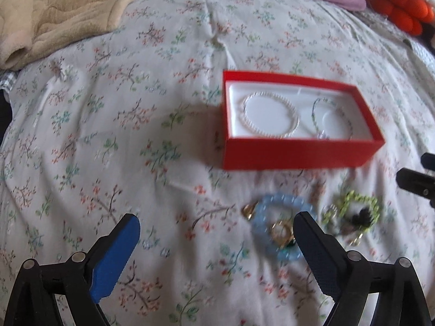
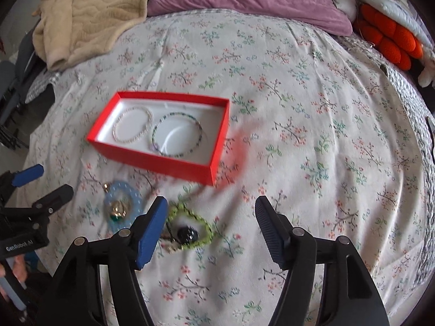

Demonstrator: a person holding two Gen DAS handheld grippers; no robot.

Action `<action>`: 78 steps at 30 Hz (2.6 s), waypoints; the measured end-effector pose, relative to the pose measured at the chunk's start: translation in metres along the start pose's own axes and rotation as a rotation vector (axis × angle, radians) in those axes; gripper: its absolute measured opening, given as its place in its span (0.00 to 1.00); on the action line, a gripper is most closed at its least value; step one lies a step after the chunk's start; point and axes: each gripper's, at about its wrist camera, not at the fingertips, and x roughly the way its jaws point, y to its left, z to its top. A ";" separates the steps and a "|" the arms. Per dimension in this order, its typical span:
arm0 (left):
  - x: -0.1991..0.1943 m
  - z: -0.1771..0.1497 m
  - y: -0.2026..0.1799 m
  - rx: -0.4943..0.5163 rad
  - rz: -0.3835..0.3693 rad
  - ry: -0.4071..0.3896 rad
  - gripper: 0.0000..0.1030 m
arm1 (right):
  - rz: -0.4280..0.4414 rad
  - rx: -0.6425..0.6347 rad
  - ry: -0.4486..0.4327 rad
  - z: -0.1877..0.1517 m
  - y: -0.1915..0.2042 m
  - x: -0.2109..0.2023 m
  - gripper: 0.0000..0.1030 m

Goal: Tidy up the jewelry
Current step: 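Withdraw both tools from the box back toward the remaining jewelry, then grasp the light blue bead bracelet with the left tool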

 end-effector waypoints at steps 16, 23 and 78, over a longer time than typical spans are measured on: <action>0.016 -0.025 0.041 -0.107 -0.087 0.094 0.91 | -0.052 -0.001 0.096 -0.030 -0.016 0.020 0.69; 0.026 -0.018 0.031 -0.131 -0.153 0.114 0.75 | -0.054 0.040 0.119 -0.030 -0.024 0.026 0.69; 0.047 0.007 -0.019 -0.091 -0.150 0.085 0.08 | -0.098 0.035 0.188 -0.018 -0.008 0.076 0.40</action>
